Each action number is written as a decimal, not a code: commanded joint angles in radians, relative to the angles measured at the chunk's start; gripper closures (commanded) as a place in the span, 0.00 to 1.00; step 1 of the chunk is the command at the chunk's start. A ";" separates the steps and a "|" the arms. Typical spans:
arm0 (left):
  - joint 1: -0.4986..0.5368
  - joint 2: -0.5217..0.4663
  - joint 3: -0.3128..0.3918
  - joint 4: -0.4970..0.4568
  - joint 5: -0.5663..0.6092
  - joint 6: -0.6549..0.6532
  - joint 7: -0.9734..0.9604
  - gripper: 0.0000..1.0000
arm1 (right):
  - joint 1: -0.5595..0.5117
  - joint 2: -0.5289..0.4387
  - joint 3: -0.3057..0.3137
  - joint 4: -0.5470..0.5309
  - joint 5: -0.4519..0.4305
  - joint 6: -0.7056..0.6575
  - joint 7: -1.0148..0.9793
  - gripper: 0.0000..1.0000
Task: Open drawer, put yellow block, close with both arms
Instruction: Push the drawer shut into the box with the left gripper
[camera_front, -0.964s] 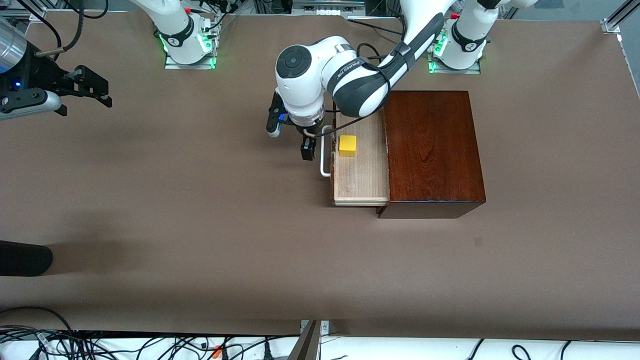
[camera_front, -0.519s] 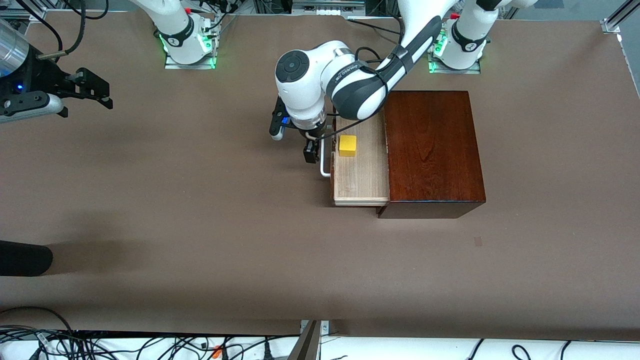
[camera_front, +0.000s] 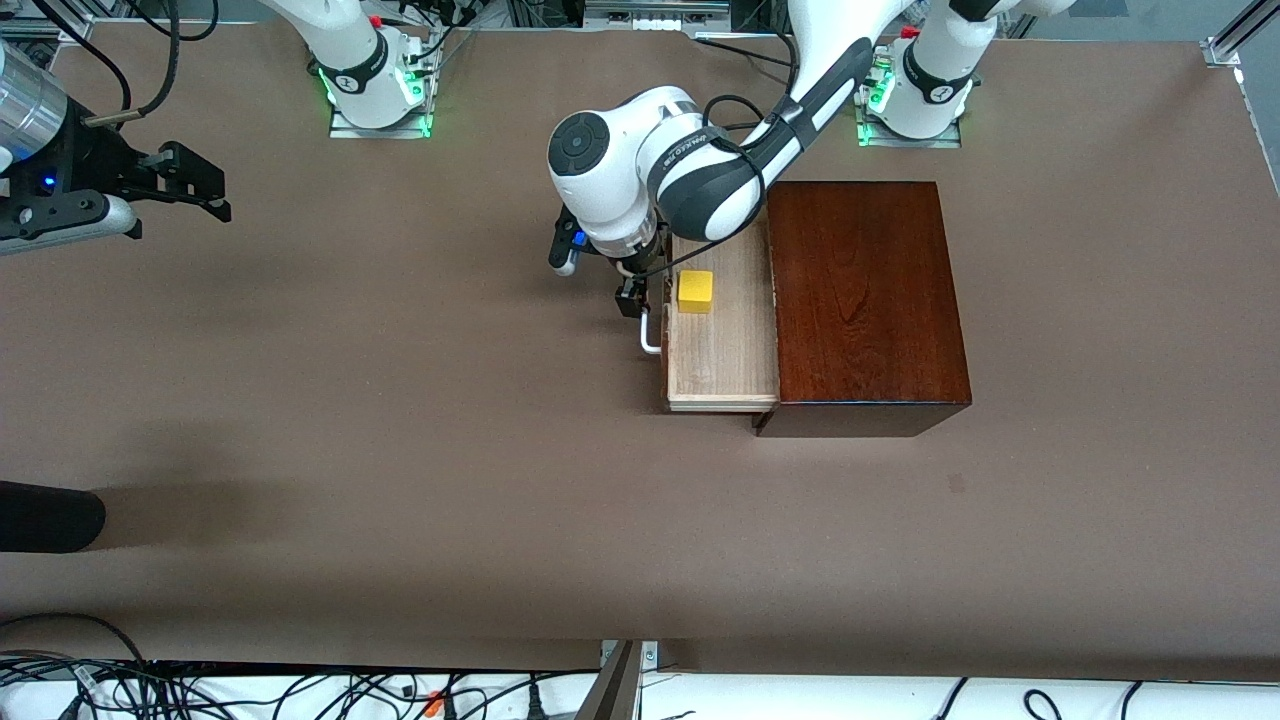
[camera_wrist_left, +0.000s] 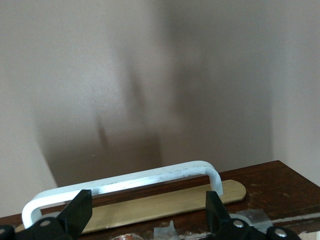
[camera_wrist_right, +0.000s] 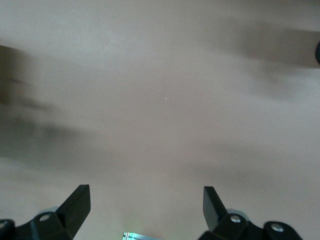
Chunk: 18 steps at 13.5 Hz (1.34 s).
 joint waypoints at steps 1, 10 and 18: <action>0.001 -0.026 -0.001 -0.032 0.057 -0.006 0.024 0.00 | 0.003 0.002 0.009 0.015 -0.012 -0.001 0.010 0.00; 0.055 -0.087 0.001 -0.103 0.065 -0.008 0.062 0.00 | -0.004 0.005 0.003 0.015 -0.017 0.013 0.007 0.00; 0.118 -0.127 0.001 -0.164 0.062 -0.008 -0.039 0.00 | -0.005 0.008 0.001 0.015 -0.018 0.013 0.007 0.00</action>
